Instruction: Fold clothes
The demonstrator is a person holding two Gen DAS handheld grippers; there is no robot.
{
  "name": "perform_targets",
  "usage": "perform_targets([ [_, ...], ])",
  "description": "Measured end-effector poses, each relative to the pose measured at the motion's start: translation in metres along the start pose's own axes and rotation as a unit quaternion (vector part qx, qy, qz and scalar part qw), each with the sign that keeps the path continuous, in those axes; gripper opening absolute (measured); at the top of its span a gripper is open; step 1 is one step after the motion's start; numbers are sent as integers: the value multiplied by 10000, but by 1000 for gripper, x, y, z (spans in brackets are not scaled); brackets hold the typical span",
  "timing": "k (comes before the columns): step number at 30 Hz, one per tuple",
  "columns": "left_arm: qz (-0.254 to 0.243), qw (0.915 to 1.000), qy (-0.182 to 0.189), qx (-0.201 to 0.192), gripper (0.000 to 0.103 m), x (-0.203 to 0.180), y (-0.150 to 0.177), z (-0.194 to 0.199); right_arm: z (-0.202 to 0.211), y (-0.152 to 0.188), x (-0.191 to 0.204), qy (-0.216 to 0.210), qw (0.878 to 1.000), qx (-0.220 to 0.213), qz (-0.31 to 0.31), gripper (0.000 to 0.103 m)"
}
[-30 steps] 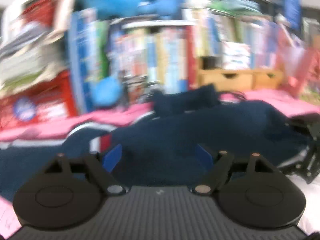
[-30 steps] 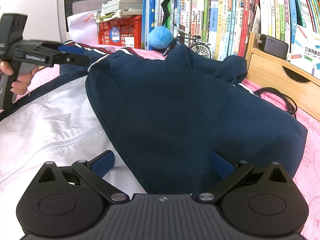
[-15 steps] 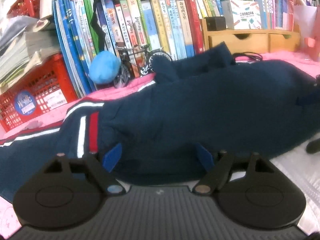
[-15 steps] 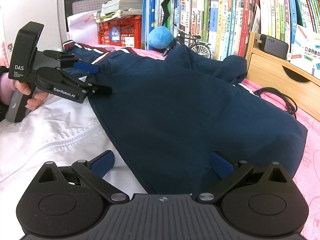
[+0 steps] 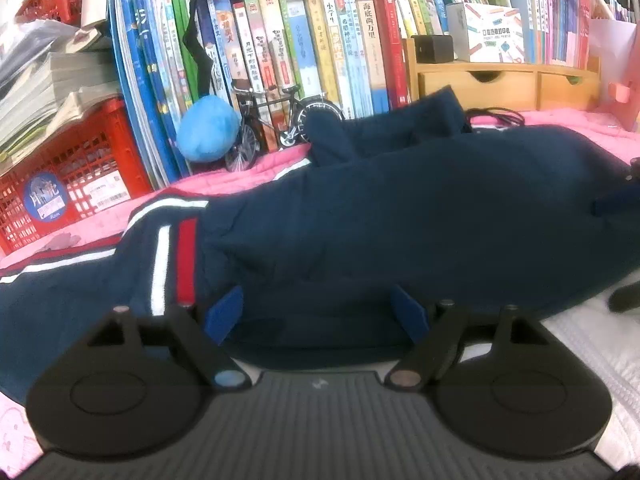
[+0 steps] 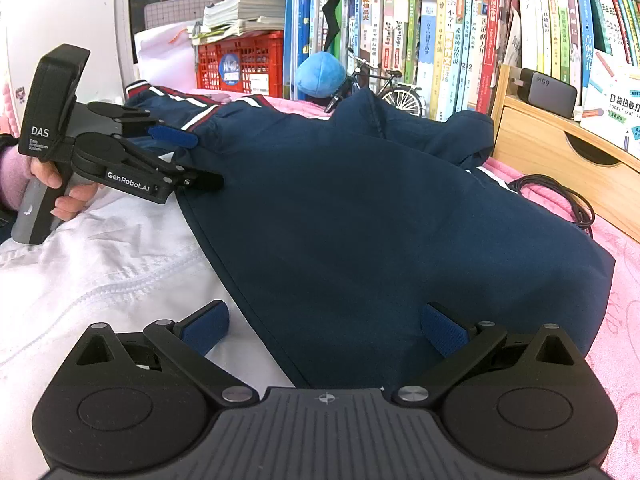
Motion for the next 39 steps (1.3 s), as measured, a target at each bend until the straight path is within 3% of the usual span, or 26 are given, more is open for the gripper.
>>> perform_targets([
  [14,-11,10000,-9,-3,82,1,1,-1,-1,-2,2,89,9999,-10,-86,103],
  [22,89,9999,97,26,82,4,1,-1,2,-1,14,1060,9923,79,-629,103],
  [26,172,9997,186,50,82,6,1,-2,27,22,-29,1967,9747,232,-1037,103],
  [29,181,9996,207,55,82,5,1,-2,53,41,-73,2748,9399,614,-1932,103],
  [30,201,9995,226,61,83,6,1,-2,61,39,-75,2790,9355,624,-2076,97],
  [31,231,9994,252,70,83,6,1,-3,64,33,-71,2766,9365,546,-2087,93],
  [34,299,9990,309,90,83,8,1,-3,55,-2,-37,2394,9560,32,-1693,90],
  [39,280,9992,284,85,83,7,1,-3,-2,-60,-5,1299,9695,-191,-2071,91],
])
Point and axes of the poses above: each gripper's, at about its wrist camera, not at the fingertips, and z roughly against the way its jaws point, x to its left, y to its underside, the point moved 5 cm from there along -z, roughly the way its jaws point, and after that the axes turned 2 degrees about x, right-handed, at the moved point
